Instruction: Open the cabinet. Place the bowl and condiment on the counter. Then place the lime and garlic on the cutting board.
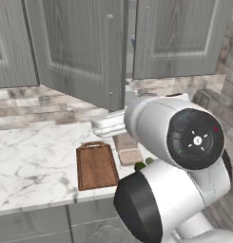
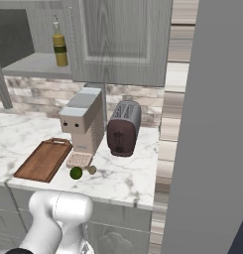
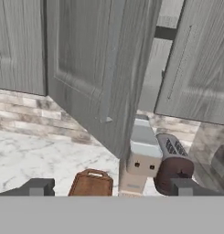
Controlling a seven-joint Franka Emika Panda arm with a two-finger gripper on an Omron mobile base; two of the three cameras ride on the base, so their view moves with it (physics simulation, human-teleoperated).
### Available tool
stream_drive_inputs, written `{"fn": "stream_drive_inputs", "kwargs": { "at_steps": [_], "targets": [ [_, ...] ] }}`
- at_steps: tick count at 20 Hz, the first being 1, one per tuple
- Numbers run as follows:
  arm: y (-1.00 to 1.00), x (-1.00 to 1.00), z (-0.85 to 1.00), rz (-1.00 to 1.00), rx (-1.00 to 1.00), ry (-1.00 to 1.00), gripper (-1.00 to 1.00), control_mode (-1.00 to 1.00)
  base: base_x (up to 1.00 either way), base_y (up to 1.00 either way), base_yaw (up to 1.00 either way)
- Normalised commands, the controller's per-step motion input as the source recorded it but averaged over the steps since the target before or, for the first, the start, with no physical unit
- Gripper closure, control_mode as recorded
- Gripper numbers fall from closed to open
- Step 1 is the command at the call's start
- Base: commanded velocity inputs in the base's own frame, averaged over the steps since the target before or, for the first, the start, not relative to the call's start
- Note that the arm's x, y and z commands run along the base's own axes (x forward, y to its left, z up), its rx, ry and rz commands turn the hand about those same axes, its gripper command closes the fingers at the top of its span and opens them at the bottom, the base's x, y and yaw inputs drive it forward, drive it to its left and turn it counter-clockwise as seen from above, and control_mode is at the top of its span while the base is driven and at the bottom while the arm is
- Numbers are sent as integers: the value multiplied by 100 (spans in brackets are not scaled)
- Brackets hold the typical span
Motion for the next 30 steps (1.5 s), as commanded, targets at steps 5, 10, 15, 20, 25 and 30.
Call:
{"fn": "stream_drive_inputs", "kwargs": {
  "at_steps": [5,10,15,20,25,30],
  "targets": [
    [-77,-23,0,0,7,0,-100,-100,0,0,0],
    [-93,0,-2,8,16,-1,-100,-100,0,0,0],
    [-76,7,-4,25,24,27,-100,-100,0,0,0],
    [-57,3,-1,11,20,22,-100,-100,0,0,0],
    [-36,-22,-11,0,22,0,-100,-100,0,0,0],
    [-1,0,-3,-6,24,-10,-100,-100,0,0,0]
  ]
}}
